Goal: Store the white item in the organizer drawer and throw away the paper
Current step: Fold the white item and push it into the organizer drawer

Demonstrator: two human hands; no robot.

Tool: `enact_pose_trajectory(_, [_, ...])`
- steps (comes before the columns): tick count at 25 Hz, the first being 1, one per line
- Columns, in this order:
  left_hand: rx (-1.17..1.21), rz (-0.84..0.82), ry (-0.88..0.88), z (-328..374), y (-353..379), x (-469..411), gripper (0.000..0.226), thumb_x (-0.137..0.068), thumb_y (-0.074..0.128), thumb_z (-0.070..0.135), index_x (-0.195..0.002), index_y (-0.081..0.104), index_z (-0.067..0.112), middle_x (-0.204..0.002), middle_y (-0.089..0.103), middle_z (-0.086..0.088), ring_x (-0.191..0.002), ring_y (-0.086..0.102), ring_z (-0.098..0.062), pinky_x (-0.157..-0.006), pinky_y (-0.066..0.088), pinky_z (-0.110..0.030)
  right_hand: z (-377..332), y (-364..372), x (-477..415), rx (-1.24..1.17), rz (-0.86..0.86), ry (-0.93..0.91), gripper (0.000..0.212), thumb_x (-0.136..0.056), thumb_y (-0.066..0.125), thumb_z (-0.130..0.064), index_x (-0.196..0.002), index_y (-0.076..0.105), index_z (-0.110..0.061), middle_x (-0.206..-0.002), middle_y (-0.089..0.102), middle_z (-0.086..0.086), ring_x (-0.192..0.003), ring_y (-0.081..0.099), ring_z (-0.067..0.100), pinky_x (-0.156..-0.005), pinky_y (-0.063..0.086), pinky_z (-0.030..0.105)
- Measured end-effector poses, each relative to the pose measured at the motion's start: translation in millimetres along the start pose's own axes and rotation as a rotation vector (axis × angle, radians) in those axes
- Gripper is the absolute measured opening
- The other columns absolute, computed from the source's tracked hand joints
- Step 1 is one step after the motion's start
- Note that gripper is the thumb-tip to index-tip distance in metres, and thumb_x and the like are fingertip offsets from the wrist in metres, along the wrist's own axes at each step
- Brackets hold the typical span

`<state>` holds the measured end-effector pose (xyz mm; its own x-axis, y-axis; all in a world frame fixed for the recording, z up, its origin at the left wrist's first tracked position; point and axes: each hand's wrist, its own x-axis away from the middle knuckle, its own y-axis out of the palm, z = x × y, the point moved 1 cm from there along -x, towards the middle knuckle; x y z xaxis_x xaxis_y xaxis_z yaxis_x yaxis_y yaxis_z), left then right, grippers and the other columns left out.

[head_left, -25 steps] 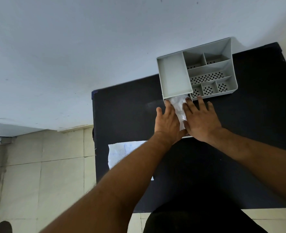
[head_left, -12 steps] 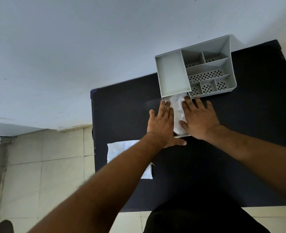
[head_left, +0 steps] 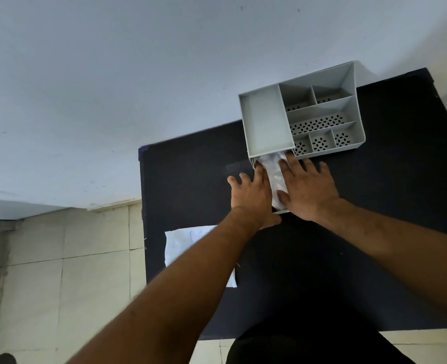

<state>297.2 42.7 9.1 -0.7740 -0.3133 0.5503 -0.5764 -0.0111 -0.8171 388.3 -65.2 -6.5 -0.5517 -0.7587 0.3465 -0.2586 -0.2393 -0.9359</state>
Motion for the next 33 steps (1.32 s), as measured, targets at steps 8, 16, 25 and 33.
enact_pose_trajectory(8, [0.071,0.118,-0.040,2,7,13,0.121,-0.077,0.067,0.066,-0.160,-0.001,0.008,-0.168,-0.005,-0.015,-0.127,0.049,-0.034,-0.107,0.031,-0.060,-2,6,-2,-0.014,0.047,-0.035,0.073,-0.093,0.030,-0.062,-0.156,0.003,-0.039,-0.165,0.013,0.016,-0.134,0.042,0.041,-0.108,0.031,0.061])
enact_pose_trajectory(16, [0.079,0.137,-0.003,0,11,18,0.107,-0.085,0.061,0.062,-0.160,0.006,0.010,-0.169,0.005,-0.010,-0.109,0.066,-0.032,-0.103,0.038,-0.054,-3,2,-6,0.024,0.003,-0.018,0.072,-0.091,0.019,-0.062,-0.156,0.012,-0.034,-0.165,0.017,0.014,-0.138,0.036,0.041,-0.108,0.032,0.060])
enact_pose_trajectory(25, [0.075,0.098,0.017,6,6,10,0.099,-0.090,0.056,0.057,-0.159,0.005,0.007,-0.169,0.006,-0.014,-0.109,0.067,-0.031,-0.101,0.041,-0.056,-7,4,10,-0.039,-0.039,0.018,0.075,-0.095,0.039,-0.053,-0.158,0.008,-0.026,-0.167,0.009,0.009,-0.150,0.017,0.038,-0.116,0.025,0.057])
enact_pose_trajectory(33, [0.164,0.351,-0.066,6,23,25,0.076,-0.070,0.080,0.042,-0.134,0.052,0.013,-0.144,0.050,-0.011,-0.084,0.069,-0.029,-0.082,0.052,-0.046,-8,3,4,-0.012,-0.084,0.027,0.075,-0.098,0.030,-0.055,-0.159,0.005,-0.019,-0.168,0.007,0.008,-0.151,0.011,0.040,-0.116,0.019,0.062])
